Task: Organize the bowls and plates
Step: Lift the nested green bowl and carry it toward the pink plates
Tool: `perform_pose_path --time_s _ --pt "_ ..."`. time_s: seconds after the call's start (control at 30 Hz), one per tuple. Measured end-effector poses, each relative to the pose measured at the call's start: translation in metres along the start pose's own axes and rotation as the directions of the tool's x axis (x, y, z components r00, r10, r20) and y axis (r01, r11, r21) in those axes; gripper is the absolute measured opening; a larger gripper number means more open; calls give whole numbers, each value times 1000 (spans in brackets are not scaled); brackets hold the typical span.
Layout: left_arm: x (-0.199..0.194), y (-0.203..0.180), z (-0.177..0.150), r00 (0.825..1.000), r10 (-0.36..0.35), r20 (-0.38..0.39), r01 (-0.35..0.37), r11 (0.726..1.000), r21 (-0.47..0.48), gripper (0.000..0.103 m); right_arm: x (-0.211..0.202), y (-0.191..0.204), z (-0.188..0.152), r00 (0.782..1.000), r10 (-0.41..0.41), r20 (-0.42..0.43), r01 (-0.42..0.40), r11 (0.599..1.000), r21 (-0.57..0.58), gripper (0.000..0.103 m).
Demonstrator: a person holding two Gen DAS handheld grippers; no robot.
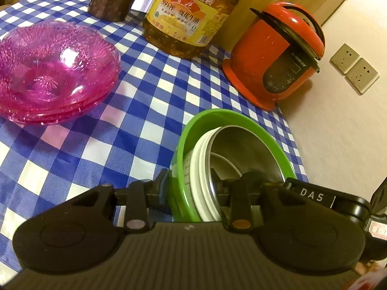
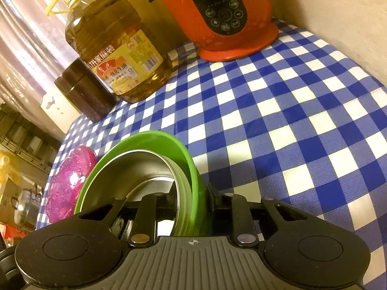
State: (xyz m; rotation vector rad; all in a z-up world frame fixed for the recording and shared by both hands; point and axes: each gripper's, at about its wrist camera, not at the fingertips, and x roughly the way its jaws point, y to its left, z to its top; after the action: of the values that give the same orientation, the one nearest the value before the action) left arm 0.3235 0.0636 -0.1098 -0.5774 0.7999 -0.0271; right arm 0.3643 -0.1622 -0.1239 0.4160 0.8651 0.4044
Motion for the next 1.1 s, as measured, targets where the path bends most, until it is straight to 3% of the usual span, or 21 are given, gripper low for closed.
perform_pose_path --time_s 0.57,1.1 --pt "-37 -2 -2 999 -16 49 15 1000 11 30 -27 22 1 999 31 10 -30 998 -46 23" --pt "-78 14 -3 994 27 103 -27 1000 0 30 -36 57 -10 995 94 -14 -95 992 -85 23"
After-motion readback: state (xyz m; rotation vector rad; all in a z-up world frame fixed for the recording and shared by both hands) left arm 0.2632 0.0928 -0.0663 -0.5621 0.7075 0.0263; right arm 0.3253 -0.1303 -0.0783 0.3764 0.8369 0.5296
